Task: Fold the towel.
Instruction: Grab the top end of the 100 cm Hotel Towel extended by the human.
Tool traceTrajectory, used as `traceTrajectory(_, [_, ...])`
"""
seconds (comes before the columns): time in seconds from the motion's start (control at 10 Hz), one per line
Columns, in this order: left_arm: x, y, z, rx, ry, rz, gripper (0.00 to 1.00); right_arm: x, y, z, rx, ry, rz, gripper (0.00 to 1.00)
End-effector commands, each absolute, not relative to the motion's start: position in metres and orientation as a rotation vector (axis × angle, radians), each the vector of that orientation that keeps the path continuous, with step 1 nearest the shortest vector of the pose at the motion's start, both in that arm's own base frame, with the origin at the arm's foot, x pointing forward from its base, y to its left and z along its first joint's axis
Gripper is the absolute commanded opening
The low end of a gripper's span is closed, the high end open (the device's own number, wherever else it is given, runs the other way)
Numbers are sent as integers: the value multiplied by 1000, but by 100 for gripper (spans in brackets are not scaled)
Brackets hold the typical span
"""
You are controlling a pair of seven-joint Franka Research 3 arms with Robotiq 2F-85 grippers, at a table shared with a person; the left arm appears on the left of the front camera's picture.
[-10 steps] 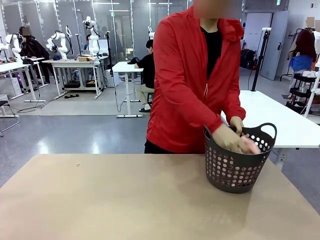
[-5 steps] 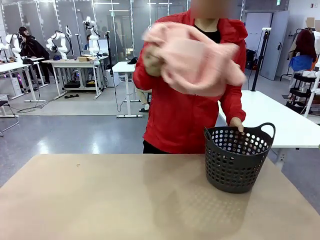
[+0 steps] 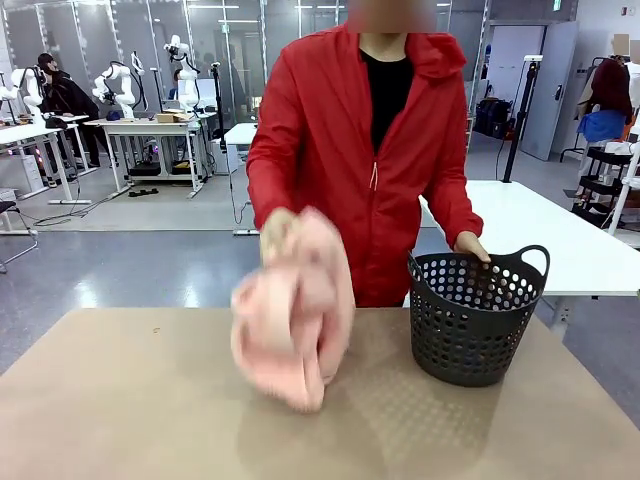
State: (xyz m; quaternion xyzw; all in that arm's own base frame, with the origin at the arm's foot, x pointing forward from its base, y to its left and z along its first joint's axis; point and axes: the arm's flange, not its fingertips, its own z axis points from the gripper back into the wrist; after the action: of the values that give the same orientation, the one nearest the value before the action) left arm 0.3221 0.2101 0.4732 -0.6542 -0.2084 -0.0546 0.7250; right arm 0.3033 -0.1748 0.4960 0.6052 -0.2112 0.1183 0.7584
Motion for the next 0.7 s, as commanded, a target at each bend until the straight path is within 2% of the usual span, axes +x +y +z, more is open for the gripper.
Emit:
traceTrajectory(0.0, [321, 211, 473, -1455, -461, -133, 100, 305, -176, 498, 1326, -481, 274, 100])
traceTrajectory(0.6, [321, 211, 473, -1455, -461, -133, 100, 305, -176, 498, 1326, -481, 274, 100])
